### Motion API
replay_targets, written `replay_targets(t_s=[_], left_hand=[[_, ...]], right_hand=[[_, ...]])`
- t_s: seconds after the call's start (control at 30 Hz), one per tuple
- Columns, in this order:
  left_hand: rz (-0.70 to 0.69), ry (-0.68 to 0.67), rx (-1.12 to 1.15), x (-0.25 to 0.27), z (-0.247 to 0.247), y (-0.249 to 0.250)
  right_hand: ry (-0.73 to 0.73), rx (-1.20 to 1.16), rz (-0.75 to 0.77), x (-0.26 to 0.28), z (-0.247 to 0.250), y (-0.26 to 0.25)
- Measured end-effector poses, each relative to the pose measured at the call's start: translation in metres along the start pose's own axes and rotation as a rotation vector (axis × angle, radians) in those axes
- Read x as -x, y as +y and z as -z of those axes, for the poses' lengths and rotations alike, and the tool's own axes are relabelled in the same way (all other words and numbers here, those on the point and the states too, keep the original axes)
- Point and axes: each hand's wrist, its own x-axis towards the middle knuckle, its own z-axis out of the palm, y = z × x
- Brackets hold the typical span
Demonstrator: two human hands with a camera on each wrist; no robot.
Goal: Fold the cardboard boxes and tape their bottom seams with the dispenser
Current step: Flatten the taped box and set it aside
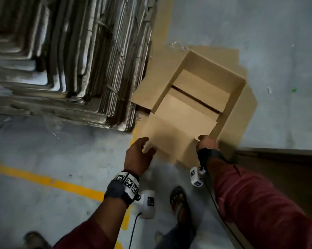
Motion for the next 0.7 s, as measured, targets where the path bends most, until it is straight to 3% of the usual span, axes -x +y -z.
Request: replay_targets(t_s=[0.23, 0.4, 0.47, 0.57, 0.7], left_hand=[[0.113, -0.178, 0.045, 0.055, 0.001, 0.018], [0.067, -0.195, 0.059, 0.131, 0.013, 0.06], [-0.002, -0.181, 0.086, 0.167, 0.023, 0.082], [0.005, -0.129, 0.261, 0.217, 0.039, 0.111], [-0.047, -0.012, 0.327, 0.299, 0.054, 0.158]], right_hand=[[-0.117, 0.007, 0.004, 0.118, 0.031, 0.004], [-0.131, -0.098, 0.077, 0.209, 0.099, -0.006], [-0.099, -0.15, 0.156, 0.248, 0.136, -0.007], [-0.007, -0.303, 0.263, 0.298, 0.193, 0.0], [0.08, -0.438, 0.437, 0.351, 0.269, 0.044]])
